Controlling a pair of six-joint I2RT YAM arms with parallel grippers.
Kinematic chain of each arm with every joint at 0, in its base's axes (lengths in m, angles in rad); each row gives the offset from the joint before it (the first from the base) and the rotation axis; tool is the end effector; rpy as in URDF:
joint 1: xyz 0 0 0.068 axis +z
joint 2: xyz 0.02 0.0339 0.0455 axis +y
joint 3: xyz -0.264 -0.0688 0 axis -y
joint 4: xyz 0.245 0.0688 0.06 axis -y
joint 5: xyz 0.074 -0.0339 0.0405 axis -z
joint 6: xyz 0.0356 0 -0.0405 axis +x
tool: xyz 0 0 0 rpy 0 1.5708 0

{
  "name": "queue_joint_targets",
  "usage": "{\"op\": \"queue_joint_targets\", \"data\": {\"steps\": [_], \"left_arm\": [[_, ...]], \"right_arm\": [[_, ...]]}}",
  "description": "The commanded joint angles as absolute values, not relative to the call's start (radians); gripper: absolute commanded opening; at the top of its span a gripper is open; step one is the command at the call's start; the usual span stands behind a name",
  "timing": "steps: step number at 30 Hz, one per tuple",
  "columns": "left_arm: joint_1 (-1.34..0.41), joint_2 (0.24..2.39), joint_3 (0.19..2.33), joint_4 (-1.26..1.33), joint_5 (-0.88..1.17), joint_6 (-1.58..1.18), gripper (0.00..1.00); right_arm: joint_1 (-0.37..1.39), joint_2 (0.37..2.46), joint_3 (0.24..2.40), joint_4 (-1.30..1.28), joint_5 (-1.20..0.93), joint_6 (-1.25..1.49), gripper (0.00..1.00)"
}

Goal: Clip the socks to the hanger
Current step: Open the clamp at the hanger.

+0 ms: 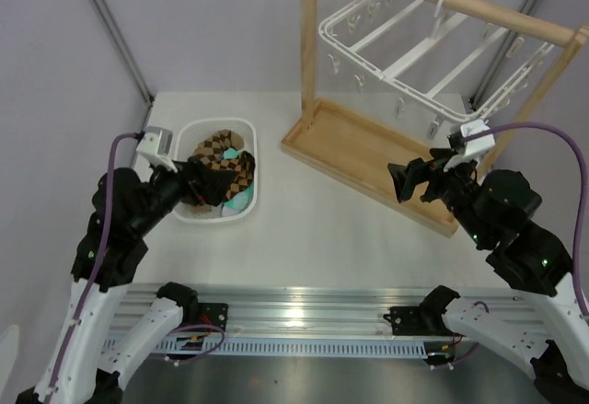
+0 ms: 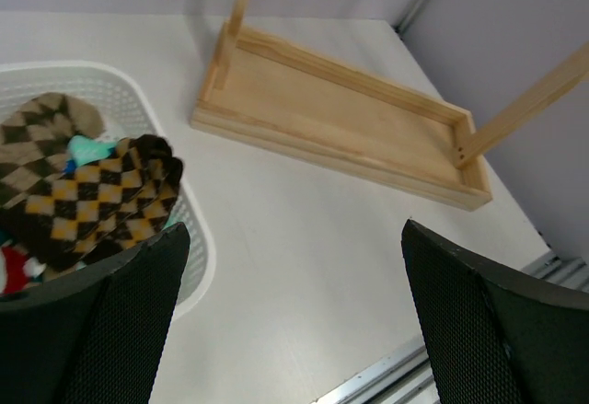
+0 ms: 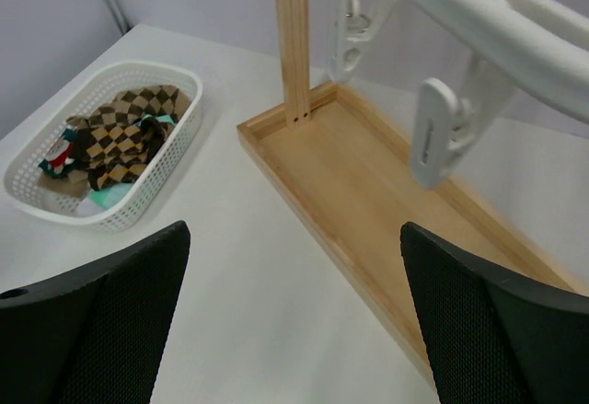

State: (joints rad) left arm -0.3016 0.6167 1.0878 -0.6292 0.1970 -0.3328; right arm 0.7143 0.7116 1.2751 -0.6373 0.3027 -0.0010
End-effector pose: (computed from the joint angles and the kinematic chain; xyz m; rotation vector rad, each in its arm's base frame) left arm 0.0965 -0.0373 0.4137 0.1211 1.7641 -0.6343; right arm 0.0846 0.0593 0.4595 -0.3550 1.6108 0.2962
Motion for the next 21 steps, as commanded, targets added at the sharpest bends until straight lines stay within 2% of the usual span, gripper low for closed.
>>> {"op": "queue_joint_targets", "data": {"steps": [1,6,11,21], "left_arm": [[-0.351,0.712,1.124,-0.433,0.285,-0.405,1.00],[-0.488,0.847,1.160,-0.315,0.209,-0.422,1.00],[-0.621,0.997,1.189,-0.128,0.135,-0.446,0.99],[-0.819,1.267,1.313,0.208,0.048,-0.351,1.00]], "right_arm": [[0.719,0.748,1.335,-0.611,0.227,0.055,0.99],[0.719,0.828,1.353,-0.557,0.184,0.118,0.99],[0.719,0.882,1.423,-0.525,0.232,0.155,0.99],[0.719,0.894,1.552,-0.560,0.330,0.219,0.90]]}}
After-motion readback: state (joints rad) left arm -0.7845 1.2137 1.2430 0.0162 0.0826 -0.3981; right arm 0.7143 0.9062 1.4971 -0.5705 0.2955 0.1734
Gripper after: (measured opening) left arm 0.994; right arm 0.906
